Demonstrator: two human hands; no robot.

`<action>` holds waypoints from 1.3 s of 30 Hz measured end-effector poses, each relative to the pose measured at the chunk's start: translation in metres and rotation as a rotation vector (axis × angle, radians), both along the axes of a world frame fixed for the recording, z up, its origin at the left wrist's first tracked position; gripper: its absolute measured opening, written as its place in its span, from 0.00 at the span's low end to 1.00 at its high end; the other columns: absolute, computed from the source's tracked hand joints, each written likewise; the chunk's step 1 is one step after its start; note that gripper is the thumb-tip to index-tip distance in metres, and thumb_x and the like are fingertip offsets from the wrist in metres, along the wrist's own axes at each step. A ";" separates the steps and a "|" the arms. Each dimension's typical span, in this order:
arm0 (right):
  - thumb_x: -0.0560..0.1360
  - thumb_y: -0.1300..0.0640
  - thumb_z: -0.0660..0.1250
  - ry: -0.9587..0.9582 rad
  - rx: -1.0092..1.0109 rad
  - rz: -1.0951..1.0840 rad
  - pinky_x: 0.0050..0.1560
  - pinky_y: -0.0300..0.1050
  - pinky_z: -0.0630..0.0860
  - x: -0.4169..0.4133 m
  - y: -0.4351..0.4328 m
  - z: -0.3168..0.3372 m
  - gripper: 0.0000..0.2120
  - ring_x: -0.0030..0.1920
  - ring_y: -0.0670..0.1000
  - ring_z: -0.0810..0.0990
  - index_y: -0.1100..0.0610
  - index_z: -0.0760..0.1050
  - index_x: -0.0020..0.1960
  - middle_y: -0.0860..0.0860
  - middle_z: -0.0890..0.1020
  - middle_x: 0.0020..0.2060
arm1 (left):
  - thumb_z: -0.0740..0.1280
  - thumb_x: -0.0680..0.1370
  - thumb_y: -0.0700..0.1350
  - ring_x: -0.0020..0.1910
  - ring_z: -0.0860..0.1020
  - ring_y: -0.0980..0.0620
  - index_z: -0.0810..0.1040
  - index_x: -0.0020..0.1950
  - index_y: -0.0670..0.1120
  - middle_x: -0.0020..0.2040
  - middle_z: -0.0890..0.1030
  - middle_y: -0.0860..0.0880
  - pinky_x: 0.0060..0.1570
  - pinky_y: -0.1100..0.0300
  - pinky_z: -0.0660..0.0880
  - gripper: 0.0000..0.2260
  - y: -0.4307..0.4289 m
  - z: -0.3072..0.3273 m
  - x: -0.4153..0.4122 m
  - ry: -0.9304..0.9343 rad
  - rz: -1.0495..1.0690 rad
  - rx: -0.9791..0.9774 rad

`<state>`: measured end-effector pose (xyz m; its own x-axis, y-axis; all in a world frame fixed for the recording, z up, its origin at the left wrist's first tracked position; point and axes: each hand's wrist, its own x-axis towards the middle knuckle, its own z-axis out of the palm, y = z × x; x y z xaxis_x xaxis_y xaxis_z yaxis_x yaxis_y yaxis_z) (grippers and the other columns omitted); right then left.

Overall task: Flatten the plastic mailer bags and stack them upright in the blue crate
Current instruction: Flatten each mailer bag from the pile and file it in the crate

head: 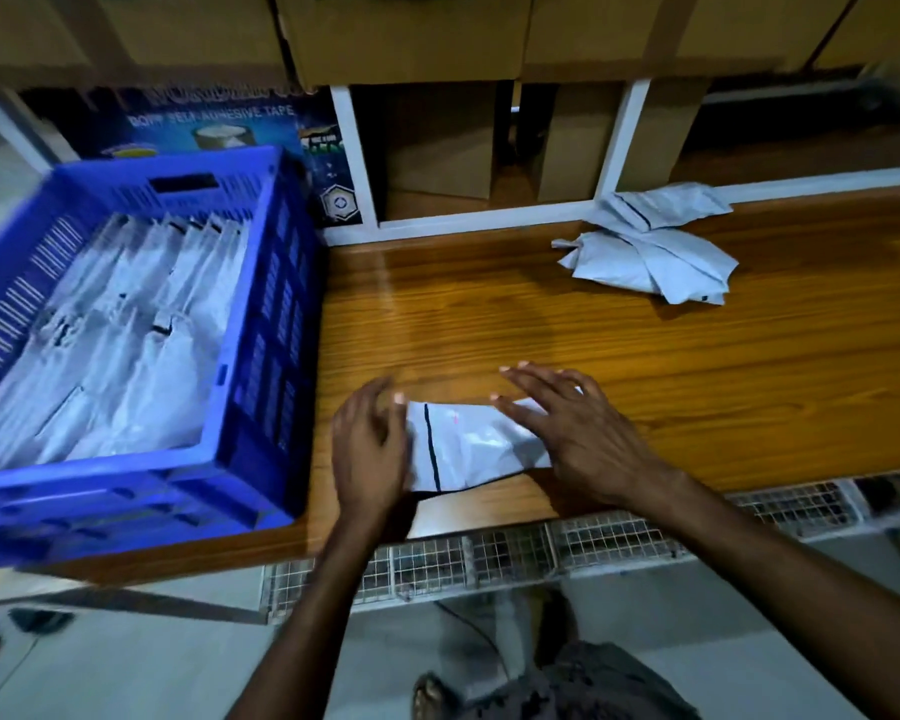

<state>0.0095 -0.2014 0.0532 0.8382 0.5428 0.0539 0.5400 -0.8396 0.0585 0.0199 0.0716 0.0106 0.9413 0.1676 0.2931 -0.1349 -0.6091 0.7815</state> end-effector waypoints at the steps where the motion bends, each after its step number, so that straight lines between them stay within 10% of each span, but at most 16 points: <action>1: 0.78 0.53 0.55 0.013 0.048 -0.098 0.74 0.58 0.60 -0.004 0.006 -0.005 0.28 0.80 0.54 0.56 0.50 0.64 0.78 0.53 0.60 0.80 | 0.59 0.84 0.51 0.65 0.76 0.47 0.78 0.69 0.47 0.66 0.80 0.48 0.66 0.51 0.72 0.17 -0.012 0.007 -0.004 -0.028 -0.063 0.098; 8: 0.84 0.37 0.40 0.182 0.133 -0.403 0.79 0.56 0.42 -0.009 0.038 -0.063 0.31 0.82 0.51 0.41 0.48 0.47 0.83 0.49 0.48 0.83 | 0.48 0.86 0.52 0.81 0.60 0.41 0.62 0.81 0.41 0.82 0.62 0.42 0.77 0.47 0.58 0.26 -0.063 -0.031 -0.019 0.114 -0.327 0.702; 29: 0.75 0.21 0.40 0.308 0.216 -0.381 0.79 0.57 0.34 0.007 -0.012 -0.057 0.45 0.79 0.50 0.29 0.46 0.32 0.81 0.51 0.31 0.80 | 0.49 0.82 0.70 0.84 0.44 0.49 0.48 0.84 0.58 0.85 0.47 0.52 0.80 0.48 0.48 0.34 -0.048 -0.028 -0.027 0.338 -0.168 0.769; 39: 0.79 0.26 0.39 0.252 0.148 -0.208 0.79 0.61 0.36 -0.027 -0.024 -0.048 0.41 0.79 0.49 0.29 0.48 0.32 0.82 0.49 0.31 0.80 | 0.40 0.77 0.77 0.81 0.34 0.56 0.41 0.84 0.55 0.83 0.35 0.56 0.80 0.53 0.39 0.42 -0.019 -0.008 -0.051 0.316 -0.437 0.700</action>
